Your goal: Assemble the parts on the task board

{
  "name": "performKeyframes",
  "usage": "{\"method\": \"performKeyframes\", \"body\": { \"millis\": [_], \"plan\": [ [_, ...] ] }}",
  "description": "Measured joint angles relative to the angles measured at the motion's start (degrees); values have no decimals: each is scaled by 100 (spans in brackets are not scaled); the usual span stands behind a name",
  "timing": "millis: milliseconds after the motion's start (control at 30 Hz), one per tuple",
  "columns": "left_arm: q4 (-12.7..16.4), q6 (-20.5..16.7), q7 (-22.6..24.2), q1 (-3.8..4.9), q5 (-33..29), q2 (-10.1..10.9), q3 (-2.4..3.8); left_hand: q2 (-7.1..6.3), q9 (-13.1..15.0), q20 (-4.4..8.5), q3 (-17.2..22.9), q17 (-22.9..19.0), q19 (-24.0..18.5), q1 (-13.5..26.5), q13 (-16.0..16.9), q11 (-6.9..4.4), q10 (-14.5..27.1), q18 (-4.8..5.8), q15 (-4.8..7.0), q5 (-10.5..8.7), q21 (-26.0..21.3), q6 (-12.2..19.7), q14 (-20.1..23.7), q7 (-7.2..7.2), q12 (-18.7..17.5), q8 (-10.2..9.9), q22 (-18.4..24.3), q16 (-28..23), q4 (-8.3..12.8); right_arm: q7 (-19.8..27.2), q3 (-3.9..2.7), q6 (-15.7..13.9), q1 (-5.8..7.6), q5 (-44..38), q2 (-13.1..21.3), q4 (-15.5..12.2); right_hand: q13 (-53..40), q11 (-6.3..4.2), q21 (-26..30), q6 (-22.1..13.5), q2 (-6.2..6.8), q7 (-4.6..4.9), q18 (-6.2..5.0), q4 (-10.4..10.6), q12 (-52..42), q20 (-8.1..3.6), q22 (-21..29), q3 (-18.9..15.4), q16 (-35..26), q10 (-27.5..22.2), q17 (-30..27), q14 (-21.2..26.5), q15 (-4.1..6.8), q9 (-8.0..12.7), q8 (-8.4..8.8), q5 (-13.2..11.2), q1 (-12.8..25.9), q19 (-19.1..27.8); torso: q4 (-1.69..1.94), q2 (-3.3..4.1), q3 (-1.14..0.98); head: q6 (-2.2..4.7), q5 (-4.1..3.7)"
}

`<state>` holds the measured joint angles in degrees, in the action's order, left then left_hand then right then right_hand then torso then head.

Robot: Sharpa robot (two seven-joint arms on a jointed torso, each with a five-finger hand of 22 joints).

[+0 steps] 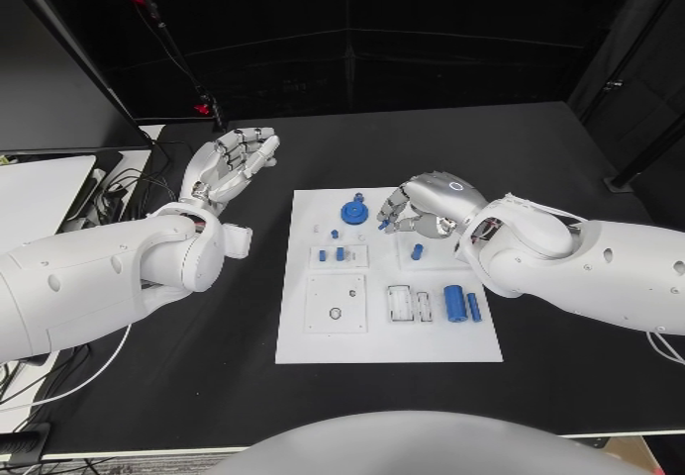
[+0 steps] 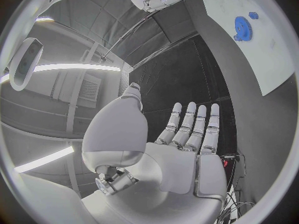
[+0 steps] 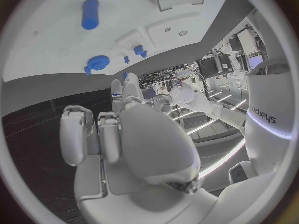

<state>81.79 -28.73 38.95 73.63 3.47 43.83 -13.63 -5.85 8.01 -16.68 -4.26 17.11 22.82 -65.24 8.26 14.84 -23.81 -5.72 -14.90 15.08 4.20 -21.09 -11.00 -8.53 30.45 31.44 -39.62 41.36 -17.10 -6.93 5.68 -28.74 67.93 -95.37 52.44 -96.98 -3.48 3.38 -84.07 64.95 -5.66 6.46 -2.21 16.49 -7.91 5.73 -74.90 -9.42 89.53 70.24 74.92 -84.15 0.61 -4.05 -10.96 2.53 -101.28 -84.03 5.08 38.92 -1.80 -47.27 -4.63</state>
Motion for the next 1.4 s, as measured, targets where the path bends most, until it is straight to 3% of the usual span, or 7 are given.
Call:
{"method": "performKeyframes", "body": {
  "millis": [267,667,1067,1400],
  "plan": [
    [0,6,0,0,-1,-4,0,23,0,0,0,-17,0,-23,-5,0,-1,0,0,0,0,20,0,-20,0,0,9,0,0,79,4,246,-27,0,-367,-46,0,21,25,17,0,19,0,2,60,0,0,2,0,21,0,0,0,0,-15,0,0,0,-1,9,3,-96,127],
    [-5,12,0,0,-1,-16,0,26,-2,0,0,-20,0,-20,-5,-1,-1,0,0,0,0,22,0,-18,14,11,9,0,0,76,11,762,-314,-197,-544,-160,0,21,45,14,-1,21,0,0,113,0,0,33,0,20,0,0,0,17,-11,-2,-1,0,-20,6,8,-255,246],
    [-8,17,0,0,-2,-23,0,61,-11,0,16,-44,0,16,-15,-1,39,0,0,22,0,42,0,1,57,46,20,24,16,24,11,1118,-522,-463,-660,-152,0,21,48,-7,-51,38,0,-14,160,0,0,47,0,20,2,0,-1,15,54,-4,-67,0,-25,3,4,-274,257],
    [-5,20,0,0,-2,-15,0,61,-11,0,15,-61,0,16,-20,-1,39,0,0,22,0,41,0,1,56,46,32,23,16,2,11,1248,-558,-672,-684,-127,0,21,48,-12,-52,25,0,-5,193,0,0,56,0,20,3,1,-1,12,78,0,-70,0,-26,3,4,-274,238]
  ]
}}
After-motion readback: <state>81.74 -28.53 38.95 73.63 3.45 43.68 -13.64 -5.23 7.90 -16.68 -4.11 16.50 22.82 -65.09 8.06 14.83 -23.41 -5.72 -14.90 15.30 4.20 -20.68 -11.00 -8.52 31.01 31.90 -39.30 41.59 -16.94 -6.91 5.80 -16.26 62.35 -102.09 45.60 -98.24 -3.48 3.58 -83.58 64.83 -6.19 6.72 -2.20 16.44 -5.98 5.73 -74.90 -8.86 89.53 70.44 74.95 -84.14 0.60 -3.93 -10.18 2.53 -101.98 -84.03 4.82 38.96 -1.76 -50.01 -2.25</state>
